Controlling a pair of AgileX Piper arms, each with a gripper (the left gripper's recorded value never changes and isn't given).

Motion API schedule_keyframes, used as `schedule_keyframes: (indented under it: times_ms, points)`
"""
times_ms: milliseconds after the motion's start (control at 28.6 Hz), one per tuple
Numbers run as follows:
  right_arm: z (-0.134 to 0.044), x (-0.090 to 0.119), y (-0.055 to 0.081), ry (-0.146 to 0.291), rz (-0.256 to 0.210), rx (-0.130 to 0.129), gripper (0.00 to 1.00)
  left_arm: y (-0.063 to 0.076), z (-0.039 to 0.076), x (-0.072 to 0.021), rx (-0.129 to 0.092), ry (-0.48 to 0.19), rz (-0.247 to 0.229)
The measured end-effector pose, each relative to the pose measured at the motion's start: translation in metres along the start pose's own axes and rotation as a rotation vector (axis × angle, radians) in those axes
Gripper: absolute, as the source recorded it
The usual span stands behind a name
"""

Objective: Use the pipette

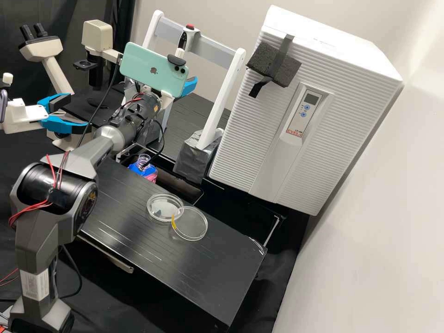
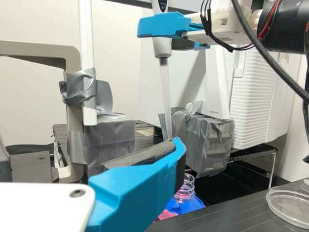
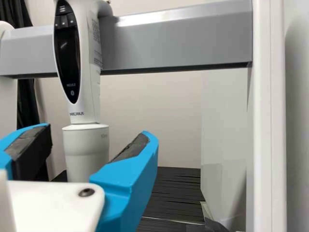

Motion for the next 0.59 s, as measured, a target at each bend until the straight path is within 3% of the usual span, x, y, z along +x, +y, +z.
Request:
schedule_keyframes:
  times_ms: [175,280,594]
  points:
    - [0.002,-0.011,-0.005,-0.001,-0.009,-0.013,1.0,0.0,0.0,0.0,-0.001,0.001,0.0]
    - [0.004,-0.024,-0.005,0.002,0.007,-0.014,1.0,0.0,0.001,0.0,-0.016,0.007,0.002]
    - [0.001,-0.087,0.01,0.129,0.122,0.027,1.0,-0.004,0.002,-0.002,-0.025,0.016,-0.007]
